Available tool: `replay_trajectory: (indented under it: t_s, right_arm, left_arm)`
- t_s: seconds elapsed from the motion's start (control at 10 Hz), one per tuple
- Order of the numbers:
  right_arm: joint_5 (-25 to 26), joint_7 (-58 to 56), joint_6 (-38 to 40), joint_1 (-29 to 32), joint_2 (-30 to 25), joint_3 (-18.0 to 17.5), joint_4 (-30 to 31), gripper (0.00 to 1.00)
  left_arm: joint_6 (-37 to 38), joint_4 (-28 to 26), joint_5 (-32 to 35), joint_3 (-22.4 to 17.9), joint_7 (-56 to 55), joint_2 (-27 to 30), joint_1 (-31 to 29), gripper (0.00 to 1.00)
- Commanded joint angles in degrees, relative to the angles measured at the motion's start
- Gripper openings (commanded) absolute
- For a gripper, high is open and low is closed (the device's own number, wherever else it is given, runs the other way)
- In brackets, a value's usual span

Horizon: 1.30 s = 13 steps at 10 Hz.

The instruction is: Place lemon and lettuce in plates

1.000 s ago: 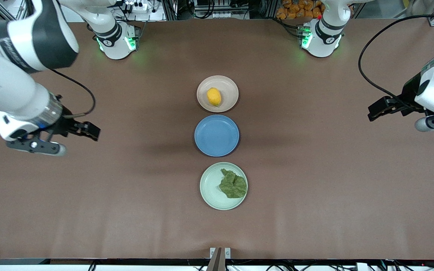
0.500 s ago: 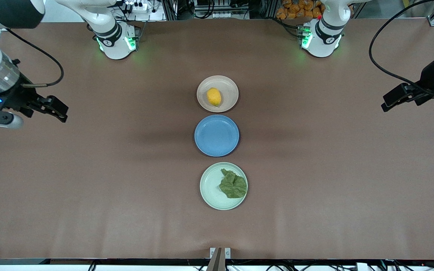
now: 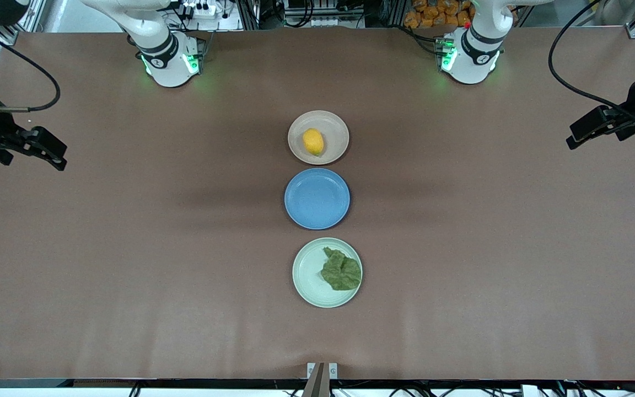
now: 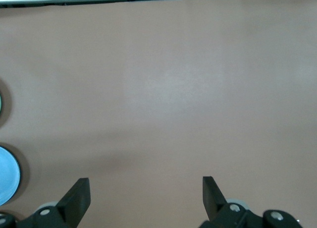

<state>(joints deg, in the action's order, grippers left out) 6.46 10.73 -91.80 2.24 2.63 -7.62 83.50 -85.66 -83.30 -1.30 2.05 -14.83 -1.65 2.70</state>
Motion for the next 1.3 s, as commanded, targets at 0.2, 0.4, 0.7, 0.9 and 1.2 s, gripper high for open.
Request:
replay_trajectory:
  t_s: [0.2,0.4,0.7,0.9,1.2]
  right_arm:
    - [1.0,-1.0,0.4,-3.0,-2.4,5.3,1.2,1.0]
    - [0.8,-0.4,0.2,-2.9,-2.2,5.2,1.0,1.0]
    - [0.1,-0.2,-0.7,-2.8,-1.7,5.0,0.8,1.0]
    - [0.0,-0.3,-1.2,-3.1,-1.6,4.9,0.8,1.0]
    - [-0.7,-1.6,-0.1,-3.0,-1.0,4.6,-0.1,1.0]
  left_arm:
    - [1.4,-2.2,-0.6,0.4,1.5,1.8,0.1,1.0]
    - [1.4,-2.2,-0.4,0.4,1.4,1.6,0.4,1.0]
    - [1.4,-2.1,-0.4,0.4,1.4,1.5,0.2,1.0]
    - [1.4,-1.9,-0.3,0.3,1.4,1.0,0.2,1.0]
    - [1.4,-1.2,1.0,0.3,1.3,0.9,0.3,1.0]
